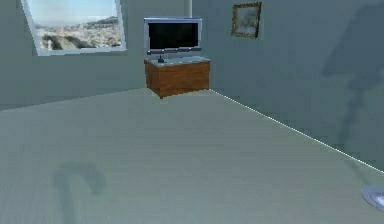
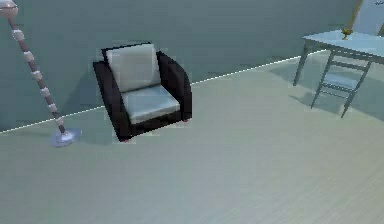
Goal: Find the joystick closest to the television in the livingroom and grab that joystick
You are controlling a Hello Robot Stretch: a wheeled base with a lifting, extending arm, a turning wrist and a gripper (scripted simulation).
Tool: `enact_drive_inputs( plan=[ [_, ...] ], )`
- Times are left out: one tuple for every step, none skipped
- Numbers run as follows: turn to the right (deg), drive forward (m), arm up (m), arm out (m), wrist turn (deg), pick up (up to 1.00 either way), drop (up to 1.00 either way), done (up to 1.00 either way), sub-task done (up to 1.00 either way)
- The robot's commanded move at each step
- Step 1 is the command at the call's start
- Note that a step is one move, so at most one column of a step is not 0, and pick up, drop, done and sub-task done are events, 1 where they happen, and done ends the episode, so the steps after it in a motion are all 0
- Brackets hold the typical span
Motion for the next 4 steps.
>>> enact_drive_inputs(
  plan=[
    [-18.0,0.0,0.0,0.0,0.0,0.0,0.0,0.0,0.0],
    [0.0,1.0,0.0,0.0,0.0,0.0,0.0,0.0,0.0],
    [0.0,1.0,0.0,0.0,0.0,0.0,0.0,0.0,0.0],
    [-3.0,0.0,0.0,0.0,0.0,0.0,0.0,0.0,0.0]
  ],
)
